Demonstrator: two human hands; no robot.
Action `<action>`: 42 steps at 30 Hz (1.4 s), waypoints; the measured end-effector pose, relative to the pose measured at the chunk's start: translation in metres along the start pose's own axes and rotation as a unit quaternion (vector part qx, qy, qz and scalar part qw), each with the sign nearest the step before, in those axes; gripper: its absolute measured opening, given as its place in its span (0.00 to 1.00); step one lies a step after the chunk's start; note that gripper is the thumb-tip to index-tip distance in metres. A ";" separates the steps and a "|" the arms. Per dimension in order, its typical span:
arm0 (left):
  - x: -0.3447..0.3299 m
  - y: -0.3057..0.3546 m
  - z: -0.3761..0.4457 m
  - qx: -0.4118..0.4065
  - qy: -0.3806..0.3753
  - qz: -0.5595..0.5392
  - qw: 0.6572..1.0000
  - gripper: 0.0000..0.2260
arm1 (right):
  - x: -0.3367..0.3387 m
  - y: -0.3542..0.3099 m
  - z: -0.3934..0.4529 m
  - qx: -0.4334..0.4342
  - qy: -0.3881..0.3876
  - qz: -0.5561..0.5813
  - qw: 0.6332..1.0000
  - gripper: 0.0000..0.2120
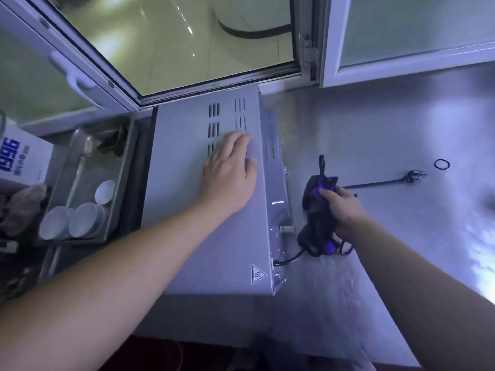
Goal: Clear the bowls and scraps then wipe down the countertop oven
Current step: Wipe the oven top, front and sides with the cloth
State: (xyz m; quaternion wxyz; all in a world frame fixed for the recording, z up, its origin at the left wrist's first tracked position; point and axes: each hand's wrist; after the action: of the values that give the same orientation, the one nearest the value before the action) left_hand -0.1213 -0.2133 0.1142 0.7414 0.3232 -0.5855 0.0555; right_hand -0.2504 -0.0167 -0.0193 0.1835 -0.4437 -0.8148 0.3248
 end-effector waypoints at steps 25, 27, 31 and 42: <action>-0.018 -0.006 0.019 0.015 0.033 -0.013 0.999 0.26 | -0.047 0.017 0.046 -0.095 -0.111 -0.061 0.987 0.08; -0.018 -0.005 0.020 0.015 0.037 -0.010 0.999 0.26 | -0.040 0.023 0.036 -0.112 -0.128 -0.061 0.984 0.06; -0.018 -0.005 0.019 0.017 0.031 -0.013 0.999 0.26 | -0.043 0.009 0.040 -0.108 -0.114 -0.057 0.986 0.06; -0.016 -0.005 0.018 0.028 0.024 -0.013 0.999 0.26 | -0.053 0.005 0.043 -0.119 -0.095 -0.034 0.988 0.11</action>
State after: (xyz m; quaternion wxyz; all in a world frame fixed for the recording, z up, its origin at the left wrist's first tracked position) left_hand -0.1392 -0.2223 0.0992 0.7467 0.3500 -0.5612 0.0708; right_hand -0.2445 -0.0750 -0.0542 0.0618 -0.4017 -0.8759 0.2601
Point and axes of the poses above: each hand's wrist, its own z-axis towards the middle knuckle, its own x-axis out of the back of the hand, y = z × x, and after that the axes turned 12 degrees about -z, right-handed
